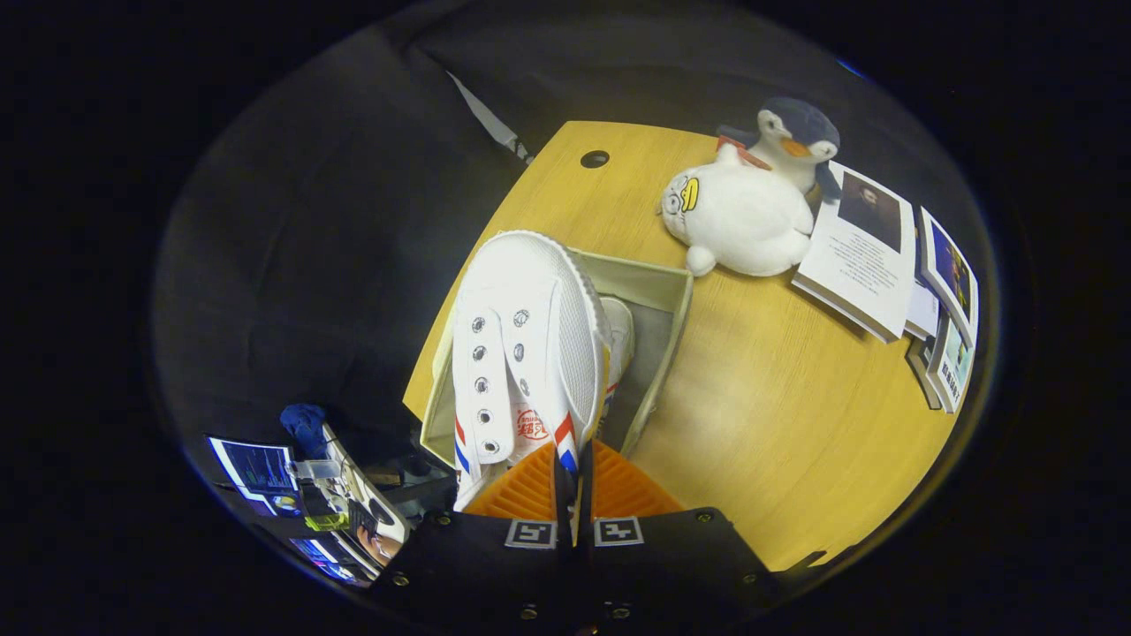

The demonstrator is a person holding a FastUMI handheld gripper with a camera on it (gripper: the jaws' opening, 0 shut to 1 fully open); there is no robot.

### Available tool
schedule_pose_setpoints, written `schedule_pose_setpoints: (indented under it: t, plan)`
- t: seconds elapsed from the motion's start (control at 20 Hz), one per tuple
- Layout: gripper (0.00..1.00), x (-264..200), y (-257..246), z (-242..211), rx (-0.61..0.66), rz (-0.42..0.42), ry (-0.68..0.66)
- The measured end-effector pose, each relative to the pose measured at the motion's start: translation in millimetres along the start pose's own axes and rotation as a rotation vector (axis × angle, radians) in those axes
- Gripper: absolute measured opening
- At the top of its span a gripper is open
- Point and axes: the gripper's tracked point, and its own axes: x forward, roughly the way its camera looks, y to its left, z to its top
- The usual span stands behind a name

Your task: Open the storage box then place both shoes into the box .Put the left shoe in first, then the right shoe, with the right side of both shoes facing outward in a uniform manner.

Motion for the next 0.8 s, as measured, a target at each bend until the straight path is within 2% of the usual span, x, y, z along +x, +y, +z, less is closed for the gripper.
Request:
schedule_pose_setpoints:
  t: [0.3, 0.4, 0.45, 0.55, 0.6, 0.65, 0.7, 0.8]
  plan:
    - [0.01, 13, 8, 7, -0.040, -0.030, 0.011]
    - [0.03, 16, 14, 8, -0.040, -0.014, 0.006]
    - [0.18, 13, 23, 11, -0.044, 0.019, -0.007]
    - [0.44, 2, 21, 17, -0.073, 0.012, -0.048]
    - [0.54, -7, 16, 20, -0.090, -0.002, -0.069]
    - [0.75, -15, 12, 24, -0.103, -0.018, -0.091]
    - [0.83, -21, 11, 23, -0.110, -0.029, -0.110]
    - [0.84, -36, 5, 20, -0.104, -0.031, -0.144]
